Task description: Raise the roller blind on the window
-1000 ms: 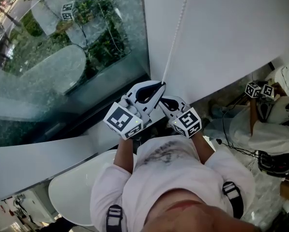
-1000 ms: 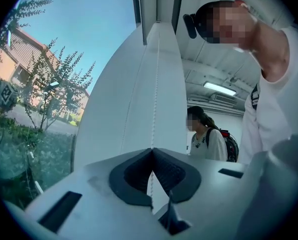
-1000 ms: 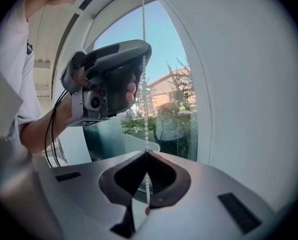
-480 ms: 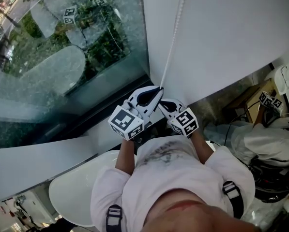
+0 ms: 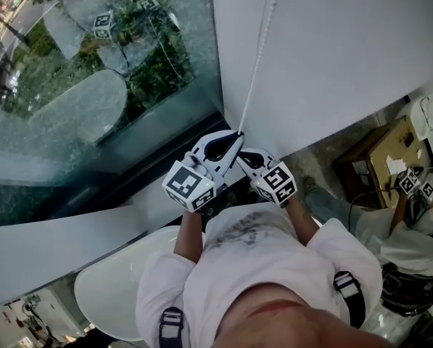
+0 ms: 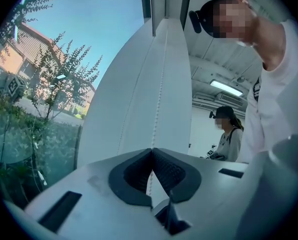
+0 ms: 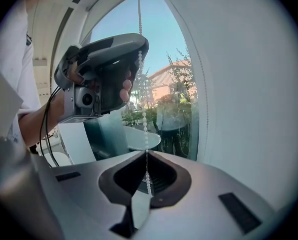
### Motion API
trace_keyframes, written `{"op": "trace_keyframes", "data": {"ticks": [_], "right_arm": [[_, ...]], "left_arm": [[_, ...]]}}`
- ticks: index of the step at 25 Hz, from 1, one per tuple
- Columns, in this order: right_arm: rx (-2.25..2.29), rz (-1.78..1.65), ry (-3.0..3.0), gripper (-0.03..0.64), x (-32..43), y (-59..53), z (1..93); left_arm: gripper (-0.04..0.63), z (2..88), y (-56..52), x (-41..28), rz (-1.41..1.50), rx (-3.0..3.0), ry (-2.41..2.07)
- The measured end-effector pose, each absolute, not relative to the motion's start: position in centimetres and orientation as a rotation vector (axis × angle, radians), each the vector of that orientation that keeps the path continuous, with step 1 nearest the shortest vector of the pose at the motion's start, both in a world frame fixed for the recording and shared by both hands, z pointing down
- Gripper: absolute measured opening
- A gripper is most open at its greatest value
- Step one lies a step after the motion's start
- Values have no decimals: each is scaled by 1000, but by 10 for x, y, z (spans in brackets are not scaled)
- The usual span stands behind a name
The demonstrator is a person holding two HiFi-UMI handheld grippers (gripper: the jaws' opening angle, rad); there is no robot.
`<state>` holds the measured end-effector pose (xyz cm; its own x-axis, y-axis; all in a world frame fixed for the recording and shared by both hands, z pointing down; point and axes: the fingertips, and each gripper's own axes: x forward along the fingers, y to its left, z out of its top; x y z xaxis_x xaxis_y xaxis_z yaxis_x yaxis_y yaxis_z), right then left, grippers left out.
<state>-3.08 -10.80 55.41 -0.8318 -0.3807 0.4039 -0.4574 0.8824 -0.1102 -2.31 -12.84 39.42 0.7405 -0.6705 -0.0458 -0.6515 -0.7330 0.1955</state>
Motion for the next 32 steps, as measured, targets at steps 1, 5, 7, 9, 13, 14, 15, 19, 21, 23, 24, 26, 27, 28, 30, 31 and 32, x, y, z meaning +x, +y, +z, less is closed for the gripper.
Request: {"op": "trace_keyframes", "data": {"ticks": [1, 5, 7, 9, 13, 14, 15, 19, 21, 23, 24, 26, 27, 28, 30, 31, 32], "right_arm": [[619, 272, -2682, 63, -32, -108, 553], [615, 237, -2671, 63, -32, -106, 554], [617, 214, -2660, 64, -30, -104, 553], [631, 182, -2655, 64, -30, -104, 549], [666, 142, -2675, 152, -30, -108, 536], [677, 128, -2676, 152, -29, -109, 532], [690, 113, -2678, 152, -28, -111, 528], [753, 50, -2706, 152, -18, -115, 503], [781, 21, -2728, 138, -14, -115, 487], [810, -2, -2758, 96, -12, -115, 470], [823, -18, -2778, 83, -12, -116, 461], [842, -53, -2824, 69, -11, -116, 446], [846, -56, -2836, 63, -10, -116, 442], [847, -45, -2834, 61, -8, -115, 441], [843, -20, -2823, 61, -6, -115, 445], [844, -13, -2822, 61, -5, -115, 448], [847, -7, -2824, 61, -4, -115, 450]], "left_arm": [[9, 393, -128, -24, -173, 2775, -1064], [9, 390, -130, -29, -182, 2777, -1089], [9, 391, -131, -30, -174, 2779, -1108], [11, 391, -131, -34, -181, 2777, -1137], [45, 390, -135, -48, -218, 2760, -1216], [52, 389, -135, -53, -223, 2758, -1235], [57, 389, -135, -57, -227, 2758, -1258], [55, 388, -133, -70, -239, 2735, -1372], [52, 392, -129, -75, -227, 2722, -1419], [32, 397, -125, -80, -214, 2709, -1452], [24, 399, -123, -82, -207, 2703, -1466], [14, 404, -118, -84, -191, 2692, -1492], [12, 407, -117, -85, -184, 2686, -1505], [9, 411, -115, -85, -176, 2678, -1519], [9, 421, -113, -85, -157, 2660, -1544], [8, 427, -112, -85, -150, 2649, -1552], [8, 431, -111, -84, -146, 2639, -1556]]}}
